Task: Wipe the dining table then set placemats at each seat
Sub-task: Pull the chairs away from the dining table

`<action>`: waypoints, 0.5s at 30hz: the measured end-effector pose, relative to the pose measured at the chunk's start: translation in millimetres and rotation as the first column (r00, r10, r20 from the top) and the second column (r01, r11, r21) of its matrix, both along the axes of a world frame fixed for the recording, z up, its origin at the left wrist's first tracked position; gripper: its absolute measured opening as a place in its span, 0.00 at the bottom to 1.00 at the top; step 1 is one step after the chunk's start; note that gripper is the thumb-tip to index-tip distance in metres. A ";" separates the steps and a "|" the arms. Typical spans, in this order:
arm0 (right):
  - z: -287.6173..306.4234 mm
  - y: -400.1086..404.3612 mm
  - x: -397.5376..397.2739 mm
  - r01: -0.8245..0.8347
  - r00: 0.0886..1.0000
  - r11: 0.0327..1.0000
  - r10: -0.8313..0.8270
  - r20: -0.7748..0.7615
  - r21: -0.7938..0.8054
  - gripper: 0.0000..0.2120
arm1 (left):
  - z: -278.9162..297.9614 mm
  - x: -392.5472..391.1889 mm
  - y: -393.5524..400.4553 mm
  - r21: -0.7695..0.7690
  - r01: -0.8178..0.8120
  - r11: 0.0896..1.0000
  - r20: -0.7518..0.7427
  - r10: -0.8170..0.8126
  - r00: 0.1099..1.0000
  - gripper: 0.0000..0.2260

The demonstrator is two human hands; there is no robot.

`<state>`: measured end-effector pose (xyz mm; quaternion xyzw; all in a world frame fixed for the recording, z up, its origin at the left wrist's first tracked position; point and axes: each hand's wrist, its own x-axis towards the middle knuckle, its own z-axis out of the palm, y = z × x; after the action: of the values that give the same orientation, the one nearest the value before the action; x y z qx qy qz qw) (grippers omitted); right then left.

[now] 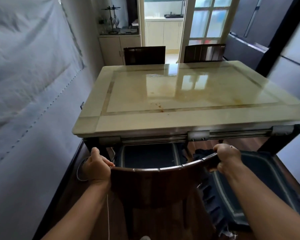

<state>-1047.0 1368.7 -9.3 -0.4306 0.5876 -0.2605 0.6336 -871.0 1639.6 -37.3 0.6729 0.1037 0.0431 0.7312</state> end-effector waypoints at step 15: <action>-6.6 -70.8 162.8 0.034 0.999 0.998 -0.034 0.013 -0.048 0.08 | 4.8 162.0 -77.8 0.082 0.039 0.996 0.042 -0.042 0.998 0.28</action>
<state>-884.1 1297.8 -15.9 -0.4341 0.5847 -0.2878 0.6221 -709.0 1561.8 -32.5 0.7027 0.0725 0.0470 0.7062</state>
